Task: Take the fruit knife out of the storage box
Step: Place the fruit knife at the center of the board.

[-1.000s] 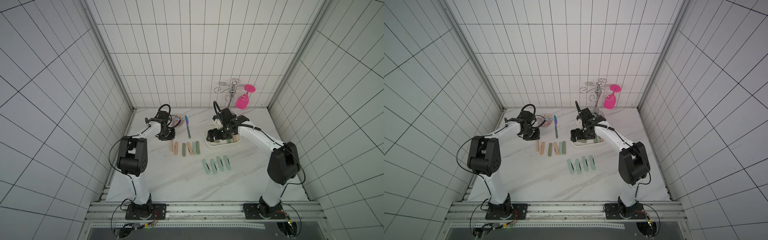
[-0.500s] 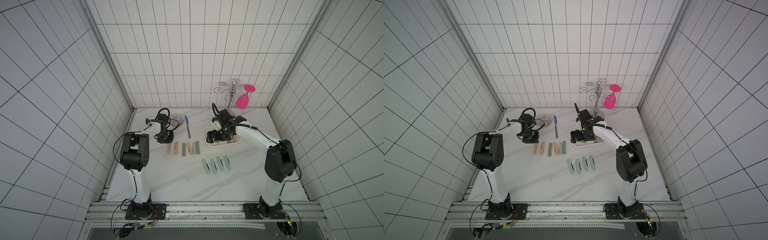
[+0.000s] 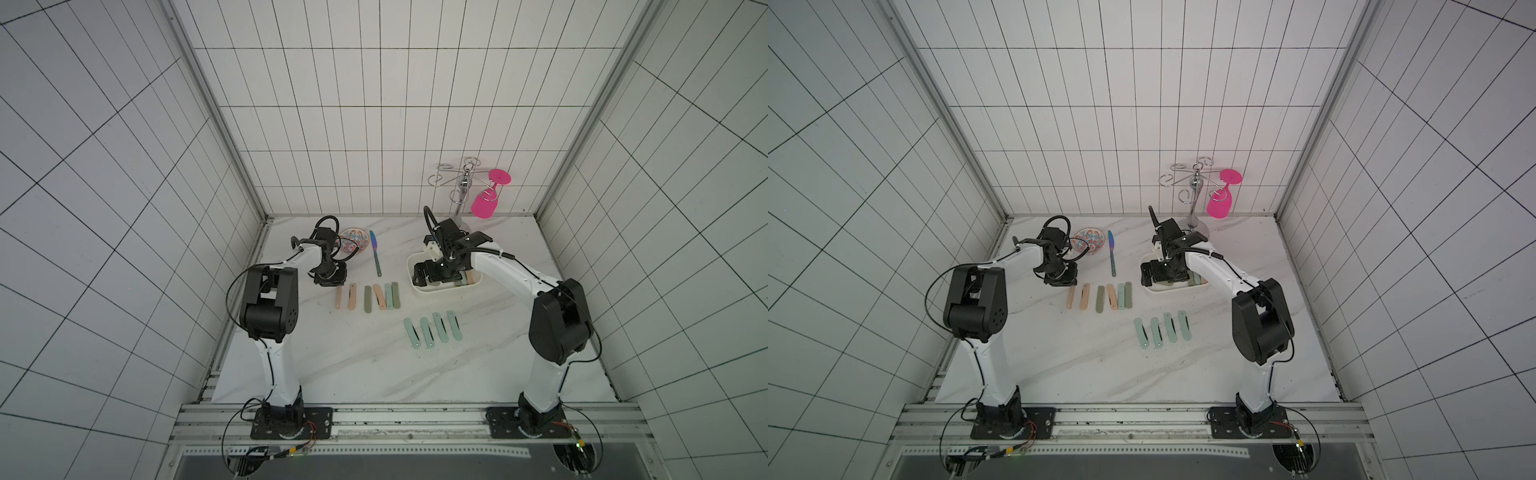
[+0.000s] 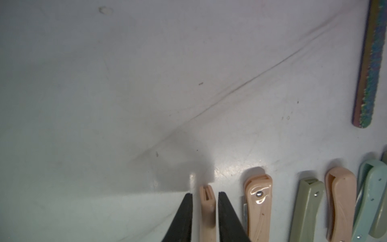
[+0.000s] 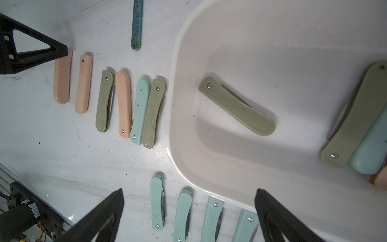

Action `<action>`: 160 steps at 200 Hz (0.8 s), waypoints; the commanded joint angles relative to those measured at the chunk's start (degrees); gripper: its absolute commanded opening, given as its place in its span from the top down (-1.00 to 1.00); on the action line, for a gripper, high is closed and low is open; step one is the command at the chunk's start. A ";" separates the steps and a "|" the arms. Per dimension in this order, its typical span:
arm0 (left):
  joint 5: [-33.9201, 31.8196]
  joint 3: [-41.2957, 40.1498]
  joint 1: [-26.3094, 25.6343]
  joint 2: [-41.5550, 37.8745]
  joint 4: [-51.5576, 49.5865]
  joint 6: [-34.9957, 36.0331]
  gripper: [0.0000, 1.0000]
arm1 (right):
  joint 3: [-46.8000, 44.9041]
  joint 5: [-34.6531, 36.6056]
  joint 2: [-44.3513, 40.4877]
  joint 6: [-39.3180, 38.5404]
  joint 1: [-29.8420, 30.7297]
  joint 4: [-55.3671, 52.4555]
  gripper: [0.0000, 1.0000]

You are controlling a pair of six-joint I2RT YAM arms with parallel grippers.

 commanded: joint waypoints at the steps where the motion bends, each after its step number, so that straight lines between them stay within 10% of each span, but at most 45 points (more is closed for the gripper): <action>1: -1.53 0.03 0.10 0.84 1.46 0.31 0.44 | 3.16 -0.56 0.77 -1.33 -0.61 -1.47 -0.97; 160: -4.00 -2.74 0.12 -1.23 3.26 -0.24 0.49 | 4.00 -0.74 1.70 -1.95 -0.81 -1.55 -0.97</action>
